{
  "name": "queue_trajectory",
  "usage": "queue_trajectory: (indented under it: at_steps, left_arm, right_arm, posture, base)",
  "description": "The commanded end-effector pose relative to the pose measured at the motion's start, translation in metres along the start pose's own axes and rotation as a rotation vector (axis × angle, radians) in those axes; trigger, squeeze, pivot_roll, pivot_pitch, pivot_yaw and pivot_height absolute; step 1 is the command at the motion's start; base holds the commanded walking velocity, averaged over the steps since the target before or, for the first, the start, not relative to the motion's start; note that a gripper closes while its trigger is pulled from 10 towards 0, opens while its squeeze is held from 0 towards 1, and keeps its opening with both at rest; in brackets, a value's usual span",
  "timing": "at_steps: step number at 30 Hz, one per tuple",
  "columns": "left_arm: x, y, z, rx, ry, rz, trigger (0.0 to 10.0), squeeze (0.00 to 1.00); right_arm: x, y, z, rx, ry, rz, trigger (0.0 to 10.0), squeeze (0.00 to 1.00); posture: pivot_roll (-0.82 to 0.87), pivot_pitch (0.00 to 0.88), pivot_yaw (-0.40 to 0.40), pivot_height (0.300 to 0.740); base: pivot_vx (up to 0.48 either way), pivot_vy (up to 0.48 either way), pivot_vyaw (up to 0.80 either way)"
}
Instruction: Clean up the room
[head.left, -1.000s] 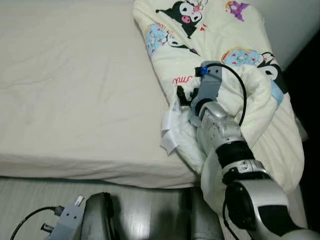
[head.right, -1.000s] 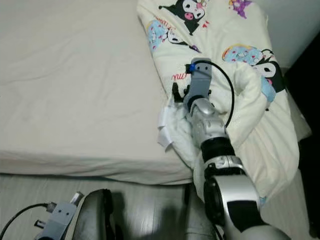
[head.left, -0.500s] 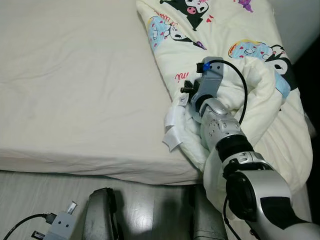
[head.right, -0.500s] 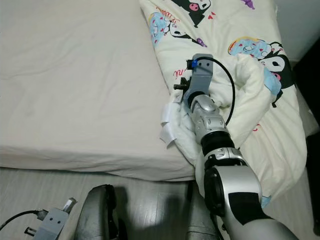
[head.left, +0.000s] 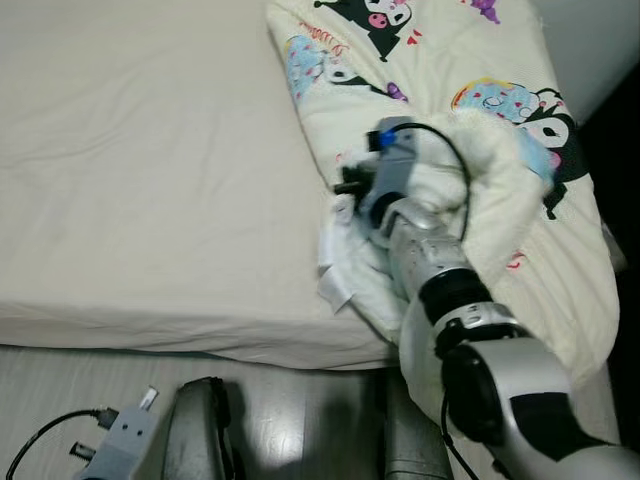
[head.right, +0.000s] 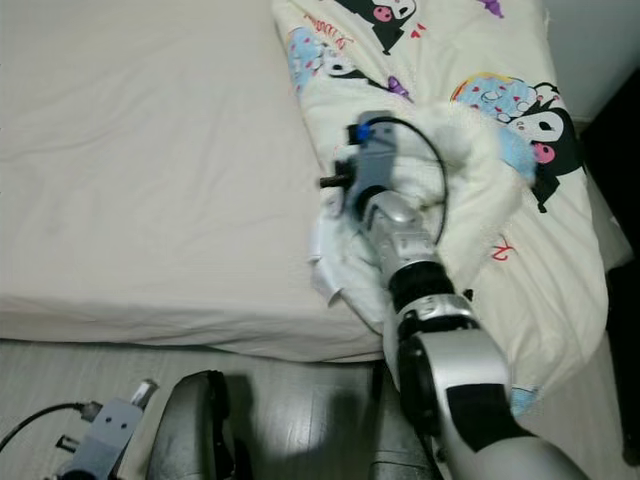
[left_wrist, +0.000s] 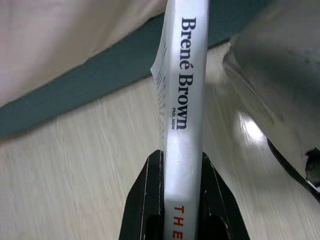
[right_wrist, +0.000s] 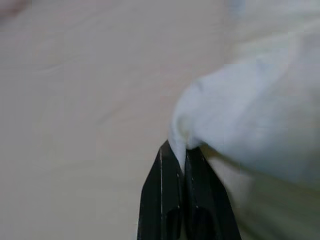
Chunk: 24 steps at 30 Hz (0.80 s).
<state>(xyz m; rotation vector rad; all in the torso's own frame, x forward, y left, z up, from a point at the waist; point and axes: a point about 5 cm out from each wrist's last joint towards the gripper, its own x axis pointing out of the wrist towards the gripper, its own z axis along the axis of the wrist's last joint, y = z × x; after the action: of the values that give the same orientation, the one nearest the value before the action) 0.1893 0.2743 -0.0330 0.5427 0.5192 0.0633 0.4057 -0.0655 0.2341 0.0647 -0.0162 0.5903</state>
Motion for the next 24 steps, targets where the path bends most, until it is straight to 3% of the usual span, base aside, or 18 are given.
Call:
queue_trajectory:
  at_steps: [1,2,4,6,7,8,9,10,12,13,15,16,17,24]
  left_arm:
    - [-0.009,-0.001,-0.019,0.011,0.085,-0.005,10.0,0.0]
    - [-0.009,-0.001,-0.019,0.011,0.085,-0.005,10.0,0.0]
    - [-0.007,-0.002,-0.018,0.009,0.09,-0.002,10.0,0.0]
    - [-0.007,-0.002,-0.018,0.009,0.09,-0.002,10.0,0.0]
    - [-0.007,-0.002,-0.018,0.008,0.092,-0.001,10.0,0.0]
    - [-0.007,-0.002,-0.018,0.008,0.092,-0.001,10.0,0.0]
    - [-0.008,-0.001,-0.019,0.007,0.096,0.003,10.0,0.0]
    - [-0.008,-0.001,-0.019,0.007,0.096,0.003,10.0,0.0]
    - [-0.01,0.0,-0.023,0.006,0.114,0.014,10.0,0.0]
    - [-0.01,0.0,-0.023,0.006,0.114,0.014,10.0,0.0]
    - [-0.011,0.0,-0.026,0.006,0.129,0.018,10.0,0.0]
    - [-0.011,0.0,-0.026,0.006,0.129,0.018,10.0,0.0]
    - [-0.012,0.0,-0.028,0.006,0.135,0.018,10.0,0.0]
    - [-0.014,-0.003,-0.032,0.016,0.152,0.009,10.0,0.0]
  right_arm:
    - [0.001,0.029,-0.011,0.022,0.035,0.191,0.0,0.0]
    - [0.001,0.029,-0.011,0.022,0.035,0.191,0.0,0.0]
    - [-0.005,0.074,-0.021,0.023,0.071,0.465,0.0,0.0]
    - [-0.005,0.074,-0.021,0.023,0.071,0.465,0.0,0.0]
    - [-0.009,0.088,-0.025,0.027,0.087,0.542,0.0,0.0]
    - [-0.009,0.088,-0.025,0.027,0.087,0.542,0.0,0.0]
    - [-0.013,0.104,-0.037,0.022,0.129,0.625,0.0,0.0]
    - [-0.013,0.104,-0.037,0.022,0.129,0.625,0.0,0.0]
    - [-0.02,0.133,-0.062,0.042,0.198,0.742,0.0,0.0]
    - [-0.02,0.133,-0.062,0.042,0.198,0.742,0.0,0.0]
    - [-0.028,0.158,-0.075,0.09,0.228,0.84,0.0,0.0]
    - [-0.028,0.158,-0.075,0.09,0.228,0.84,0.0,0.0]
    - [-0.035,0.169,-0.078,0.121,0.241,0.89,0.0,0.0]
    - [-0.053,0.201,-0.098,0.166,0.32,1.005,0.0,0.0]
  posture:
    - [0.02,0.336,0.006,0.561]
    - [0.02,0.336,0.006,0.561]
    - [0.02,0.318,0.003,0.561]
    - [0.02,0.318,0.003,0.561]
    - [0.02,0.316,0.003,0.561]
    - [0.02,0.316,0.003,0.561]
    - [0.02,0.306,-0.001,0.561]
    - [0.02,0.306,-0.001,0.561]
    - [0.03,0.298,-0.007,0.561]
    - [0.03,0.298,-0.007,0.561]
    - [0.03,0.293,-0.009,0.561]
    - [0.03,0.293,-0.009,0.561]
    - [0.03,0.293,-0.009,0.561]
    - [0.04,0.288,-0.01,0.561]
  base:
    - [0.0,0.0,0.0]
    - [0.0,0.0,0.0]
    - [0.0,0.0,0.0]
    - [0.0,0.0,0.0]
    - [0.0,0.0,0.0]
    - [0.0,0.0,0.0]
    - [0.0,0.0,0.0]
    - [0.0,0.0,0.0]
    - [0.0,0.0,0.0]
    - [0.0,0.0,0.0]
    - [0.0,0.0,0.0]
    - [0.0,0.0,0.0]
    - [0.0,0.0,0.0]
    - [0.0,0.0,0.0]
